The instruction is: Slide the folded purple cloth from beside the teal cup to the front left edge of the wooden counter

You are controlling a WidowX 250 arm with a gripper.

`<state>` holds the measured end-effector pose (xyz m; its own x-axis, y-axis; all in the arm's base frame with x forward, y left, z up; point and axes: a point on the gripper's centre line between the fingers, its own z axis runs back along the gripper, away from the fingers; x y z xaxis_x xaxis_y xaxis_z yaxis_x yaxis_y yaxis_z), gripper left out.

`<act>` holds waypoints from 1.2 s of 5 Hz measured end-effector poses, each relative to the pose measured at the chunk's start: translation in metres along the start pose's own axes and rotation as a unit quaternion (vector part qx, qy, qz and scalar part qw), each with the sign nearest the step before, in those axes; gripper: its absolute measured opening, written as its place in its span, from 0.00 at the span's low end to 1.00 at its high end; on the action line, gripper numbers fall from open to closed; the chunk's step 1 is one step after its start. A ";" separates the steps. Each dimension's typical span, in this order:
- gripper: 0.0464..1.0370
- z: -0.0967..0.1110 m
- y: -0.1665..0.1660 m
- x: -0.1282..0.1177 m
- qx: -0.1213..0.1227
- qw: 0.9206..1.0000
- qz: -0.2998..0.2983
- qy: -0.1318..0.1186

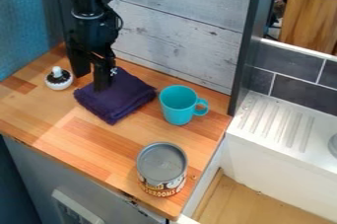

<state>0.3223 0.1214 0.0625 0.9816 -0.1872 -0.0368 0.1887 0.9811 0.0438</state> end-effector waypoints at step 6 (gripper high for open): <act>0.96 -0.047 0.015 0.041 -0.002 0.999 0.045 0.003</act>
<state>0.3636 0.1308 0.0147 0.9944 -0.0982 -0.0390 0.0999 0.9940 0.0442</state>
